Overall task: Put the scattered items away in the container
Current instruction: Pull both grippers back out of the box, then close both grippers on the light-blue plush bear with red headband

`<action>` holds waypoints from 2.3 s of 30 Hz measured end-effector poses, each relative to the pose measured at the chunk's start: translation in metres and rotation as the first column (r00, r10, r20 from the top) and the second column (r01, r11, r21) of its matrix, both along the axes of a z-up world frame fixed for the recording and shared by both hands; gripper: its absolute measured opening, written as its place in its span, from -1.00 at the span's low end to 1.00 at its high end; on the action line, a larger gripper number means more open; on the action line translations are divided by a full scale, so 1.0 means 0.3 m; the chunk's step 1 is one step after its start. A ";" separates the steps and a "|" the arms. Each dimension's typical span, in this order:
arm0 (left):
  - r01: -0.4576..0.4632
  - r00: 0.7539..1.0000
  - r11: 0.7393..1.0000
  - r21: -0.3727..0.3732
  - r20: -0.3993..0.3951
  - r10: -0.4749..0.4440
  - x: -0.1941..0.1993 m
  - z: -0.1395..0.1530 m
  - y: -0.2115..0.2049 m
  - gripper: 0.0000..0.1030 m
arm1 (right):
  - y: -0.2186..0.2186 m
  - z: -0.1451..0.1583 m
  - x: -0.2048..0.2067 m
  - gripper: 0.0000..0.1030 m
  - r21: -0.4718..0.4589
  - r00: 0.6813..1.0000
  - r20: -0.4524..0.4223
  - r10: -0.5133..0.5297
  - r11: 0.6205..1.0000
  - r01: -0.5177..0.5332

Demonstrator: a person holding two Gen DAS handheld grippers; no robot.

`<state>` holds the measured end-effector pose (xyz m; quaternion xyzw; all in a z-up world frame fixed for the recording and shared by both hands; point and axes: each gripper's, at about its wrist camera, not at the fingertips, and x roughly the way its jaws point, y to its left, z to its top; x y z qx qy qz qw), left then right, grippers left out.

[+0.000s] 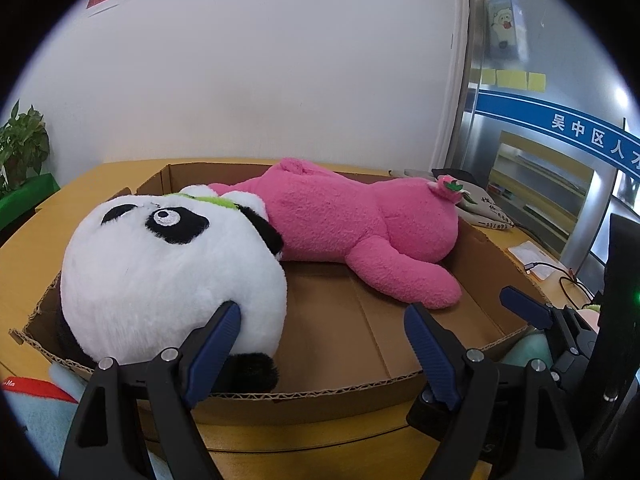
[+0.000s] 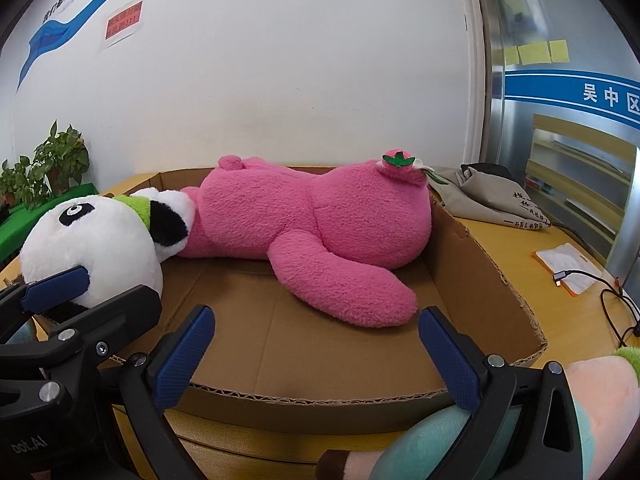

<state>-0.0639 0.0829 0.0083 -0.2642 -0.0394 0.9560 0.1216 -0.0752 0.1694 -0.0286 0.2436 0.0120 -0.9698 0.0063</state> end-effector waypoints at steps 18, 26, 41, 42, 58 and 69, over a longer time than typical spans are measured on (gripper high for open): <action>-0.021 0.989 1.000 -0.006 -0.147 0.019 0.134 0.163 -0.042 0.63 | 0.009 -0.005 -0.003 0.99 -0.013 1.000 0.004 0.009 1.000 -0.008; -0.132 0.989 0.988 -0.075 -0.081 0.126 0.261 0.221 -0.227 0.63 | -0.016 0.025 0.036 1.00 -0.019 0.998 0.001 0.070 0.997 -0.070; -0.208 0.958 0.960 0.189 0.239 0.160 0.322 -0.074 -0.591 0.63 | -0.440 -0.128 0.127 0.99 -0.411 0.781 0.211 0.587 0.779 -0.474; -0.207 0.958 0.959 0.193 0.238 0.158 0.322 -0.082 -0.585 0.63 | -0.470 -0.137 0.139 0.99 -0.410 0.765 0.210 0.609 0.765 -0.496; -0.085 0.962 0.975 0.205 0.273 0.027 0.294 -0.136 -0.523 0.63 | -0.524 -0.179 0.165 1.00 -0.410 0.596 0.266 0.757 0.649 -0.641; -0.045 0.957 0.982 0.184 0.289 -0.011 0.285 -0.139 -0.480 0.49 | -0.549 -0.210 0.155 0.99 -0.431 0.592 0.320 0.739 0.670 -0.604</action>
